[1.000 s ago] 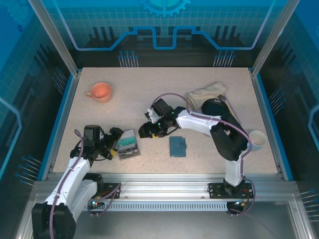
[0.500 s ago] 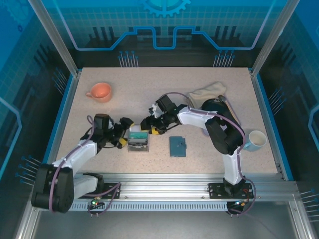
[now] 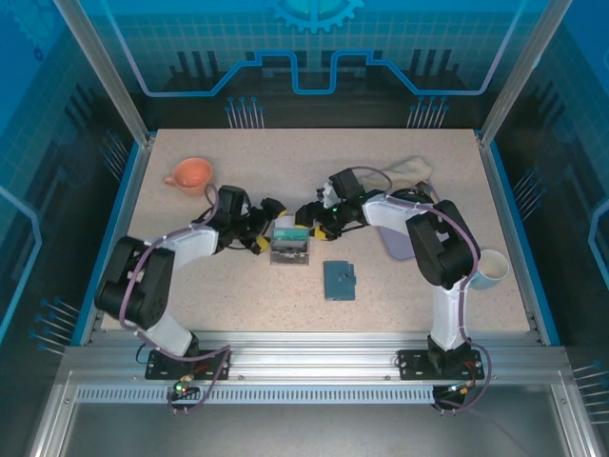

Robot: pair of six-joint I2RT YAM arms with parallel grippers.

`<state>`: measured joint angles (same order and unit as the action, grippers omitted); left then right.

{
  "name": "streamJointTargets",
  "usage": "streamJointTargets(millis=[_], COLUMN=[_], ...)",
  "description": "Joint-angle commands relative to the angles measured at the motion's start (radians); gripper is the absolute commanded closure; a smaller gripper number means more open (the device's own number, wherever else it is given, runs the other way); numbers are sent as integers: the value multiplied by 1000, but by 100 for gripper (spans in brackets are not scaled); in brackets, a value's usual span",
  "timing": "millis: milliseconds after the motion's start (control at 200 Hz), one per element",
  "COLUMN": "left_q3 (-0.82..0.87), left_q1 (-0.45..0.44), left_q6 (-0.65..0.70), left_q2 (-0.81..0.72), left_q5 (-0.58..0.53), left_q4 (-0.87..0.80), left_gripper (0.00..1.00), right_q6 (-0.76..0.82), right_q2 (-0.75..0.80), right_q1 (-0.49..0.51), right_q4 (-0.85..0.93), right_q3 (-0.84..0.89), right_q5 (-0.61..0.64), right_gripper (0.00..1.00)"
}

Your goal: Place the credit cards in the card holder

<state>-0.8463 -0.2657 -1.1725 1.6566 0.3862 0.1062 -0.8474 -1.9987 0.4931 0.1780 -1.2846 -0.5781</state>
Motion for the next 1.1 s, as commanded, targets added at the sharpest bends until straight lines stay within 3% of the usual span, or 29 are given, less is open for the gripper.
streamJointTargets(millis=[0, 285, 460, 735, 900, 1095], left_q3=[-144, -415, -491, -507, -358, -159], left_q1=[-46, -121, -137, -122, -97, -90], left_q6=[12, 25, 74, 248, 248, 234], left_q2=[104, 356, 378, 207, 42, -140], left_q5=[91, 166, 152, -56, -217, -318], left_q4=[107, 65, -11, -318, -373, -362], left_gripper=[1, 1, 1, 1, 1, 1], right_q6=[-9, -12, 51, 299, 479, 628], right_q2=[58, 168, 248, 379, 329, 194], right_q1=[0, -82, -108, -99, -9, 118], right_q4=[-30, -60, 26, 381, 474, 569], right_q3=[48, 217, 259, 146, -1, -174], right_q5=[-59, -33, 18, 379, 467, 580], right_gripper=[30, 29, 27, 28, 41, 54])
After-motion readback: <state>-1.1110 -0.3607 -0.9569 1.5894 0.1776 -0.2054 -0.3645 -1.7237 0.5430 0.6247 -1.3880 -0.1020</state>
